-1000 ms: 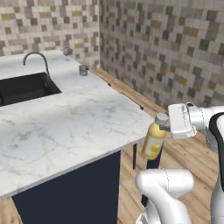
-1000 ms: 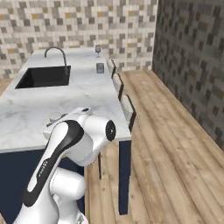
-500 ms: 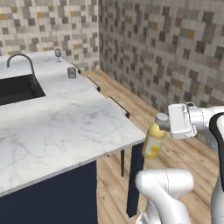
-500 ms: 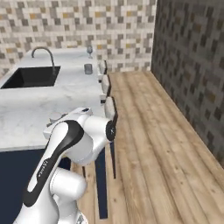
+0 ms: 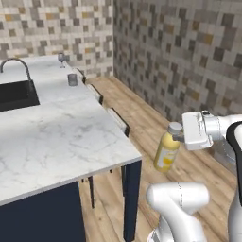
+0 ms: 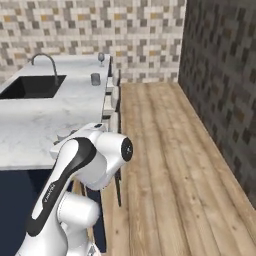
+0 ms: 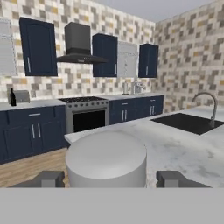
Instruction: There is a wine glass and glass cup on the dining counter. Place the wine bottle next to the wine glass and the juice bottle next to the glass cup.
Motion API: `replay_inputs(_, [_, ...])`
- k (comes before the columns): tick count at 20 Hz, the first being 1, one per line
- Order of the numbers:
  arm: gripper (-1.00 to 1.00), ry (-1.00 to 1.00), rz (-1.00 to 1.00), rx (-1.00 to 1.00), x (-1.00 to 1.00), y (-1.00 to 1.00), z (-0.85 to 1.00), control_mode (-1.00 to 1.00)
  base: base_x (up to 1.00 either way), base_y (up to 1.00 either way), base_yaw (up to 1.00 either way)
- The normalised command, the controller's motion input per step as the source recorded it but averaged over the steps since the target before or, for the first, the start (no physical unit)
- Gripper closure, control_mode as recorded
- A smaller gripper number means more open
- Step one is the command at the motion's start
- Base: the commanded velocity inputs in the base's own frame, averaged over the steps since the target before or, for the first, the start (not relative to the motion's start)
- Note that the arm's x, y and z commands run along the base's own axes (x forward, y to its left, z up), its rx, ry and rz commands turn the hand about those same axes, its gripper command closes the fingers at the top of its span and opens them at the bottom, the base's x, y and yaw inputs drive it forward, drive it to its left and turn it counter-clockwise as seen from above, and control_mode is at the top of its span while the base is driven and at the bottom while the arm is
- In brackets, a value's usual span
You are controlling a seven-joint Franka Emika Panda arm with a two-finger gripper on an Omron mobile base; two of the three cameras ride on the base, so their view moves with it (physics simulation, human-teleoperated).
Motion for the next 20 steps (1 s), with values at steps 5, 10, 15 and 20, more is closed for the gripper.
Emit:
replay_inputs(5, [1.00,0.00,0.00,0.00,0.00,0.00,0.00,1.00,0.26,-0.49,0.23])
replay_inputs(10, [1.00,0.00,0.00,0.00,0.00,0.00,0.00,1.00,0.26,-0.48,0.25])
replay_inputs(15, [1.00,0.00,0.00,0.00,0.00,0.00,0.00,1.00,0.27,-0.49,0.24])
replay_inputs(20, [1.00,0.00,0.00,0.00,0.00,0.00,0.00,1.00,0.31,-0.49,0.21])
